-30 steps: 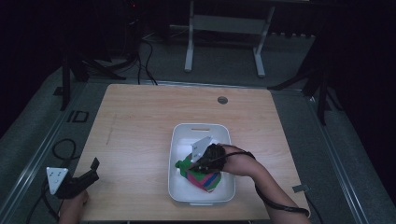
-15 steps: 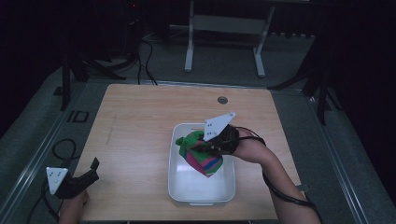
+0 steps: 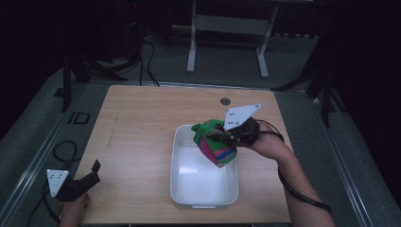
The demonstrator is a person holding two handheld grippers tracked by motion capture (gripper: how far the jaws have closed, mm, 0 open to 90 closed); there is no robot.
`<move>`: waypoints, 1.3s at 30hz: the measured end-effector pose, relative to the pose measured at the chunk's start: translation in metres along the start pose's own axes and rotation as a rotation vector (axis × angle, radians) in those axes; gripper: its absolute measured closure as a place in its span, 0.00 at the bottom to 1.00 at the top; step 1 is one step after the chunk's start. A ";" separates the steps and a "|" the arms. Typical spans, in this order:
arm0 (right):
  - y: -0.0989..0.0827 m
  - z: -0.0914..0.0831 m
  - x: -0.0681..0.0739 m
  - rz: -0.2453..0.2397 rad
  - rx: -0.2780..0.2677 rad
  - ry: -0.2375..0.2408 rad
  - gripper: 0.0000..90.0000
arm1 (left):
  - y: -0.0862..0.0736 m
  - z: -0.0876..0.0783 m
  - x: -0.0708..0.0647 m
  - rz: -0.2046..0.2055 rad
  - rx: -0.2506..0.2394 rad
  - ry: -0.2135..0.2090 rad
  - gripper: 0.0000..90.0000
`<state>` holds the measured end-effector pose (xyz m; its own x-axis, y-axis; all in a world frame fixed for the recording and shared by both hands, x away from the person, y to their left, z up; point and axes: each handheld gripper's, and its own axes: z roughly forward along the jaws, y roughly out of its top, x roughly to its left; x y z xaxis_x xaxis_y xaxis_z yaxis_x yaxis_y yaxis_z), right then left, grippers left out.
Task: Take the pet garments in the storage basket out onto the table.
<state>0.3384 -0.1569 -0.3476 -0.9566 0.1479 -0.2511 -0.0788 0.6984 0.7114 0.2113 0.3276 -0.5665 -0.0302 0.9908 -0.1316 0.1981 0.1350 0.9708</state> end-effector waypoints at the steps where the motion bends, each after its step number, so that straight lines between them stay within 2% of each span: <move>1: -0.002 -0.004 -0.002 0.006 -0.003 -0.014 0.86 | 0.000 0.000 0.000 0.001 0.000 0.000 0.01; 7: -0.021 -0.028 -0.013 0.055 -0.005 -0.087 0.86 | 0.000 0.000 0.000 0.002 0.000 0.001 0.01; 15: -0.058 -0.051 -0.027 0.141 0.034 -0.176 0.86 | 0.000 0.000 -0.001 0.004 0.000 0.003 0.01; 18: -0.070 -0.056 -0.029 0.159 0.057 -0.200 0.86 | 0.000 0.000 -0.001 0.004 -0.001 0.004 0.01; 20: -0.080 -0.062 -0.031 0.188 0.057 -0.210 0.86 | 0.000 0.000 -0.001 0.007 0.000 0.005 0.01; 25: -0.096 -0.073 -0.032 0.223 0.052 -0.244 0.86 | 0.000 0.000 -0.001 0.009 0.002 0.006 0.01; 28: -0.103 -0.074 -0.032 0.235 0.058 -0.259 0.86 | 0.000 0.000 -0.001 0.010 0.003 0.006 0.01; 31: -0.122 -0.070 -0.034 0.281 0.057 -0.268 0.86 | 0.000 0.000 -0.001 0.007 0.003 0.005 0.01; 33: -0.122 -0.070 -0.034 0.281 0.057 -0.268 0.86 | 0.000 0.000 -0.001 0.007 0.003 0.005 0.01; 36: -0.142 -0.058 -0.036 0.322 0.069 -0.288 0.86 | 0.000 0.000 -0.001 0.008 0.002 0.005 0.01; 39: -0.151 -0.053 -0.037 0.344 0.073 -0.290 0.86 | 0.000 0.000 -0.001 0.007 0.003 0.004 0.01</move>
<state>0.3710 -0.3050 -0.4115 -0.8046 0.5629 -0.1892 0.2602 0.6205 0.7398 0.2116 0.3267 -0.5667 -0.0332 0.9917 -0.1241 0.2011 0.1283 0.9711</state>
